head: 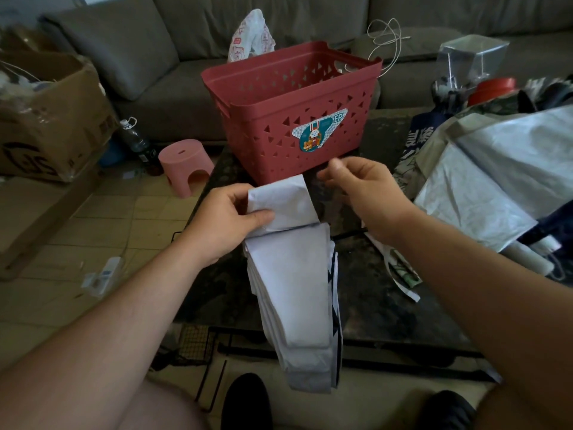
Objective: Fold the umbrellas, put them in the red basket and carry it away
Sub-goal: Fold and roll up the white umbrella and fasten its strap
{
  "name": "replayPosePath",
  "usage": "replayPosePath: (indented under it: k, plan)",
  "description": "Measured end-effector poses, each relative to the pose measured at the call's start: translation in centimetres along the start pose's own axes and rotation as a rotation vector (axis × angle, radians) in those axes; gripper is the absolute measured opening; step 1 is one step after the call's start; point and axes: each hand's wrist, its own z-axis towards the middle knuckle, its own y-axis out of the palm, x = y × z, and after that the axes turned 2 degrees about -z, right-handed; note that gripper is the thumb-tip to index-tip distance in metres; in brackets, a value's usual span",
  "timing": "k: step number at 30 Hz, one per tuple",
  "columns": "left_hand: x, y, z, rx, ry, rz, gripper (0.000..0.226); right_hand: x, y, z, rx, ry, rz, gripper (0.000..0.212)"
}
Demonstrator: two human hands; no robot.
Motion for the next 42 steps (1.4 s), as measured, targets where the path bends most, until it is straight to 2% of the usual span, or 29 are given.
replayPosePath:
  k: [3, 6, 9, 13, 18, 22, 27, 30, 34, 38, 42]
  plan:
    - [0.0, 0.1, -0.1, 0.003, -0.020, -0.071, 0.031, 1.3, -0.9, 0.1, -0.092, 0.014, -0.181, 0.008]
    - [-0.1, 0.0, 0.0, -0.024, 0.004, -0.030, 0.023, 1.9, -0.4, -0.2, -0.195, -0.101, -0.338, 0.021]
    - [0.0, 0.0, -0.1, -0.062, 0.026, 0.012, 0.017, 1.8, 0.1, -0.3, -0.242, -0.240, -0.446, 0.019]
    - [-0.2, 0.0, -0.2, -0.070, 0.023, 0.010, 0.009, 1.4, 0.5, -0.2, -0.170, -0.263, -0.467, 0.032]
    - [0.1, 0.3, -0.3, -0.091, 0.029, 0.008, 0.014, 1.6, 0.8, -0.5, -0.175, -0.421, -0.636, 0.032]
    - [0.4, 0.3, -0.4, -0.091, 0.053, -0.027, 0.022, 1.4, 0.9, -0.7, -0.212, -0.427, -0.655, 0.057]
    - [0.6, 0.4, -0.5, -0.061, 0.031, -0.011, 0.016, 1.5, 0.7, -0.6, -0.176, -0.483, -0.816, 0.034]
    - [0.5, 0.3, -0.4, -0.048, 0.026, -0.006, 0.016, 1.4, 0.7, -1.0, -0.173, -0.477, -0.802, 0.018]
    - [0.4, 0.2, -0.4, -0.056, 0.024, -0.038, 0.018, 1.2, 0.9, -1.1, -0.156, -0.337, -0.728, 0.018]
    - [0.4, 0.0, -0.3, -0.071, 0.015, -0.069, 0.017, 1.6, 1.0, -1.3, -0.218, -0.236, -0.796, 0.021]
    - [0.4, 0.0, -0.4, -0.067, 0.006, -0.057, 0.014, 2.1, 1.9, -1.4, -0.204, -0.203, -0.612, 0.026]
